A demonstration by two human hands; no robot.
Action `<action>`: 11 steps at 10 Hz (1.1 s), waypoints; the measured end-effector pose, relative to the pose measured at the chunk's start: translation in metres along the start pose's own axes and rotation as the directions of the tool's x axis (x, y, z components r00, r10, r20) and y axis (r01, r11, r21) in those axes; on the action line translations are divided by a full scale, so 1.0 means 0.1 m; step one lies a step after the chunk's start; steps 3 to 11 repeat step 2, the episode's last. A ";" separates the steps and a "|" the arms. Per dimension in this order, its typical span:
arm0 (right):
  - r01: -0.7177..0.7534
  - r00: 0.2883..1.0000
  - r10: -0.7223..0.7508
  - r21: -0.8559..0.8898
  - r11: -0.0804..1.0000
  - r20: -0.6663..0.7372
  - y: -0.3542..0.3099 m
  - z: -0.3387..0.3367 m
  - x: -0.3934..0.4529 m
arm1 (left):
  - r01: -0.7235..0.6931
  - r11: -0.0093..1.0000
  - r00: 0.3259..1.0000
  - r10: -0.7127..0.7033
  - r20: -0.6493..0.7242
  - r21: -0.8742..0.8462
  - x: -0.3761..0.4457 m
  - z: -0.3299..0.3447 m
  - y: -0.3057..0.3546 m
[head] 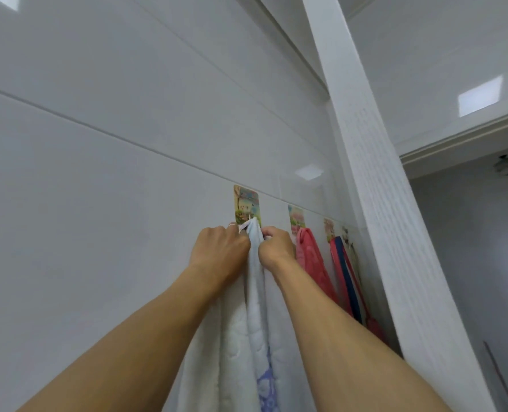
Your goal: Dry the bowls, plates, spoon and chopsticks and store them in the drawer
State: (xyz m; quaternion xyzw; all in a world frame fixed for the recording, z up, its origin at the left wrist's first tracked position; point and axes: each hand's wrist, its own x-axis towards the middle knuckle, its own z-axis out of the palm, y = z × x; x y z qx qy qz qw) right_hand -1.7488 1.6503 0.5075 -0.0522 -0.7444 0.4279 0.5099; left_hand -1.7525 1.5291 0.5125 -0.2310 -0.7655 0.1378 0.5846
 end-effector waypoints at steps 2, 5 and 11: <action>-0.009 0.999 0.007 -0.063 0.998 -0.041 -0.16 -0.20 -0.39 | 0.008 0.996 0.997 -0.014 -0.072 -0.094 -0.58 -0.11 -0.01; -0.009 0.999 0.007 -0.063 0.998 -0.041 -0.16 -0.20 -0.39 | 0.008 0.996 0.997 -0.014 -0.072 -0.094 -0.58 -0.11 -0.01; -0.009 0.999 0.007 -0.063 0.998 -0.041 -0.16 -0.20 -0.39 | 0.008 0.996 0.997 -0.014 -0.072 -0.094 -0.58 -0.11 -0.01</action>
